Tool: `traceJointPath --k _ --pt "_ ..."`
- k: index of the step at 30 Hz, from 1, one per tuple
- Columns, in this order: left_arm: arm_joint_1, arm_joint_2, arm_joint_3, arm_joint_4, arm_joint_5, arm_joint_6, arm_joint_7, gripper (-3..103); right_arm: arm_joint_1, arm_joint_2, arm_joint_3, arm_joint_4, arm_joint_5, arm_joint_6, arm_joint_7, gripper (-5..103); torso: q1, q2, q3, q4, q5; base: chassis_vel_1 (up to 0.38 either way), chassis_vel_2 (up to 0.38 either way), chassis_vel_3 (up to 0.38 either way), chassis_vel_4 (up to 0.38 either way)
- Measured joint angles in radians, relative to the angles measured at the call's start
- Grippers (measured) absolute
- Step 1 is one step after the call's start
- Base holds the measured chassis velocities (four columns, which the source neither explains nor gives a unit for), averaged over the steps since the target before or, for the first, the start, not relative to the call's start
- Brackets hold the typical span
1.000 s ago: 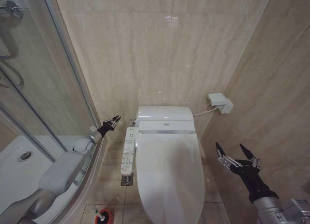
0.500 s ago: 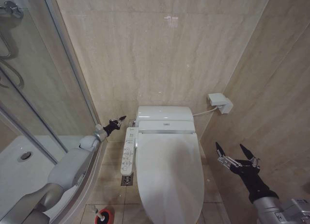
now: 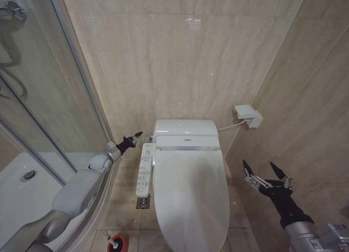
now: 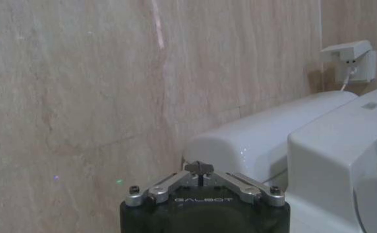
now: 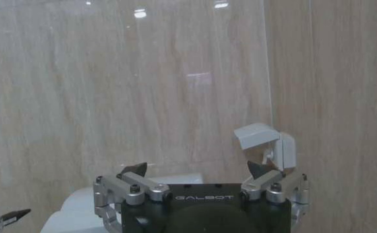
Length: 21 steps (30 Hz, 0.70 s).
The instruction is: Open the toilet lid, clean the toilet bowl with a toilet brush, close the toilet lid, and flush.
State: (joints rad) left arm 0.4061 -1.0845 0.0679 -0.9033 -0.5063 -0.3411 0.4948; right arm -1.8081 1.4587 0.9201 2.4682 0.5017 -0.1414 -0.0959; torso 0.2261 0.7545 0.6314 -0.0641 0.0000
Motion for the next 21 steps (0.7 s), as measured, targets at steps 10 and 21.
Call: traceJointPath --k 10,21 --pt "0.001 -0.001 0.000 -0.001 -0.001 -0.001 0.011 0 0.000 0.000 0.000 0.000 0.000 0.000 0.000 100 0.000 0.000 0.000 0.0001 0.0000 0.000 0.000 0.000 0.000" --pt "0.011 0.005 -0.005 -0.006 -0.006 -0.003 0.018 0 0.000 0.000 0.000 0.000 0.000 0.000 0.000 100 0.000 0.000 0.000 0.0004 -0.0002 -0.036 0.037 0.038 -0.044"
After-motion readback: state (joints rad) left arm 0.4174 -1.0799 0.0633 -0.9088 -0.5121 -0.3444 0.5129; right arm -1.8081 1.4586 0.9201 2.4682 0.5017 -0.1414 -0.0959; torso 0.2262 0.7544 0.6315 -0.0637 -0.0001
